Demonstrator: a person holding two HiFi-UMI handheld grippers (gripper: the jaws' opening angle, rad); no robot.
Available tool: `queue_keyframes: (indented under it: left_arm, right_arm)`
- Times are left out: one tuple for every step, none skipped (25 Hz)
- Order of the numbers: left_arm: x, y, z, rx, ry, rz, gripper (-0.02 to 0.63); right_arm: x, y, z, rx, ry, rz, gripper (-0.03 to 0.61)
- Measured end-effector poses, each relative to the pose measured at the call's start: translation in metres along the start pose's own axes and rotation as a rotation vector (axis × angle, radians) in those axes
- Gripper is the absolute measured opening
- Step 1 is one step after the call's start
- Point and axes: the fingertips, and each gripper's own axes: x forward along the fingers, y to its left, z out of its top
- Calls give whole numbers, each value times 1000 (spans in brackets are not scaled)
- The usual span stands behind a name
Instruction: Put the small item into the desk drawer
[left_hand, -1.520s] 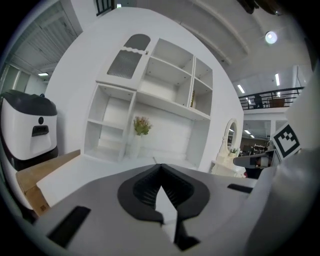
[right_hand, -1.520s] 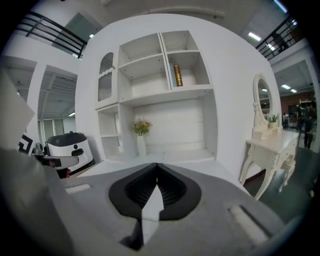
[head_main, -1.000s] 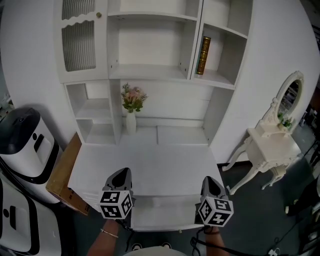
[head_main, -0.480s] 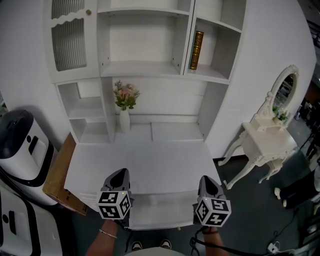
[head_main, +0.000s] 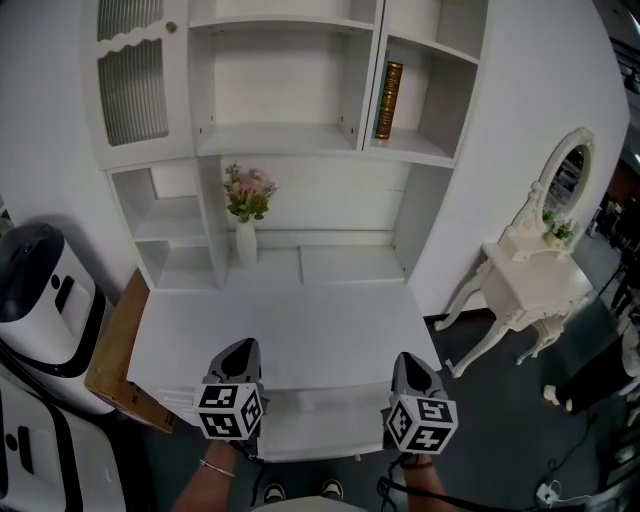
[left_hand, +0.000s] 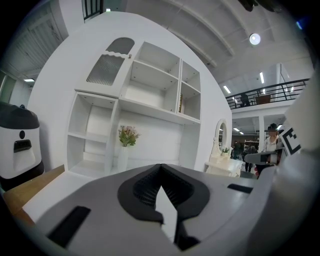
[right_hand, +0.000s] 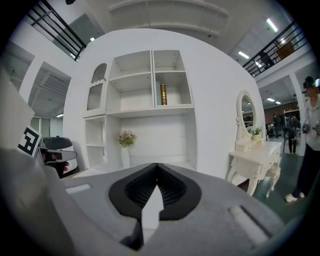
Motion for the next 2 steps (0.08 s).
queue_keyframes:
  left_arm:
    - [0, 0, 0, 1, 1, 0, -6]
    - [1, 0, 0, 1, 1, 0, -6]
  right_arm:
    - [0, 0, 0, -1, 1, 0, 6]
    - [0, 0, 0, -2, 2, 0, 6]
